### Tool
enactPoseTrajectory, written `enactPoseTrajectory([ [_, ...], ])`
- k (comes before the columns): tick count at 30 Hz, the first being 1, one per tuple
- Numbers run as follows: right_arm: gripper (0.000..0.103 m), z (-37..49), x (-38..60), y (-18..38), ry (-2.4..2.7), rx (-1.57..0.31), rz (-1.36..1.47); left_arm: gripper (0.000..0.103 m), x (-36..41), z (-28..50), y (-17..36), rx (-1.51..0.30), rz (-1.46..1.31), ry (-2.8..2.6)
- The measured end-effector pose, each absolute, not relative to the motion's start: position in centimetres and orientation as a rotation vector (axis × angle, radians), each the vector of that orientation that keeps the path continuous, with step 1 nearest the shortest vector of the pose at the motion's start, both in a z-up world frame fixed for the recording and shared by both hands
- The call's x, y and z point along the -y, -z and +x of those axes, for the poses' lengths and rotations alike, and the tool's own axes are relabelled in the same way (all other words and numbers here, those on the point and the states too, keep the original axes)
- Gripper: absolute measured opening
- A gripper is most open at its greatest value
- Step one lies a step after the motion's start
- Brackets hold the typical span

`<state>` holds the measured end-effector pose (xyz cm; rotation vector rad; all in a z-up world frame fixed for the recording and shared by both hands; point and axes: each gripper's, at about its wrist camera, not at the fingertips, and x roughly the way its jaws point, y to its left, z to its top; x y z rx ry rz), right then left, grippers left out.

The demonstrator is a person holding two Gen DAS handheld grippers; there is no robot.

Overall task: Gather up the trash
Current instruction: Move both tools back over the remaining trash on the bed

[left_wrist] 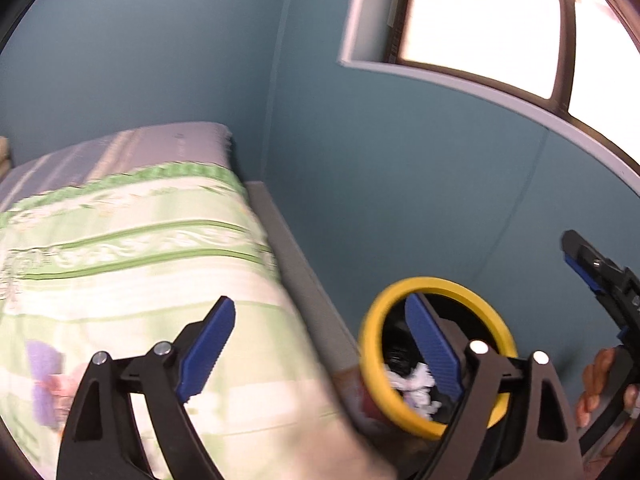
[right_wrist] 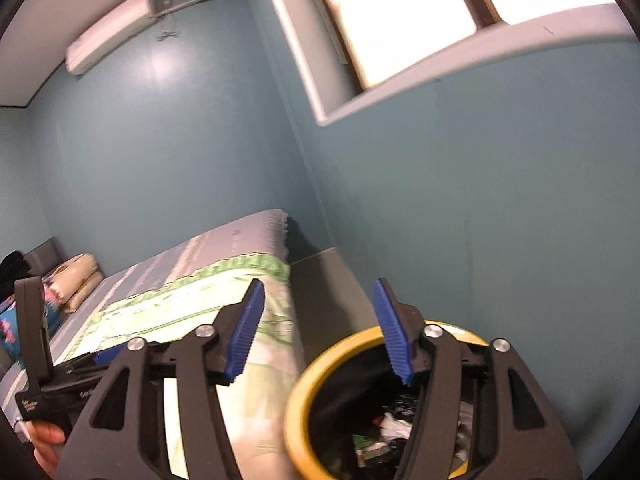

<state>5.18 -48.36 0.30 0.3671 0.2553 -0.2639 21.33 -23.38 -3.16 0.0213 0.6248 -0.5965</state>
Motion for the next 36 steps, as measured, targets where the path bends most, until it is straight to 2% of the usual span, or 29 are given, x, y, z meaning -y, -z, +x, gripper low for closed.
enactPoseTrajectory([
  [1, 0.056, 5.1, 47.4, -0.7, 0.239, -0.249, 0.355, 0.088, 22.0, 21.4, 2.8, -0.613, 0.017, 0.571],
  [3, 0.065, 5.3, 45.5, -1.4, 0.190, -0.238, 0.328, 0.090, 19.7, 21.5, 2.4, -0.600, 0.010, 0.527],
  [12, 0.076, 6.6, 37.6, -3.0, -0.030, -0.256, 0.246, 0.095, 9.0, 21.2, 1.3, -0.582, -0.050, 0.336],
  [20, 0.086, 8.5, 31.2, -2.9, -0.209, -0.325, 0.188, 0.095, 0.9, 21.8, 2.5, -0.612, -0.109, 0.211],
  [36, 0.088, 11.9, 20.8, 3.5, -0.494, -0.534, 0.061, 0.095, -6.0, 24.0, 9.1, -0.723, -0.169, 0.104],
])
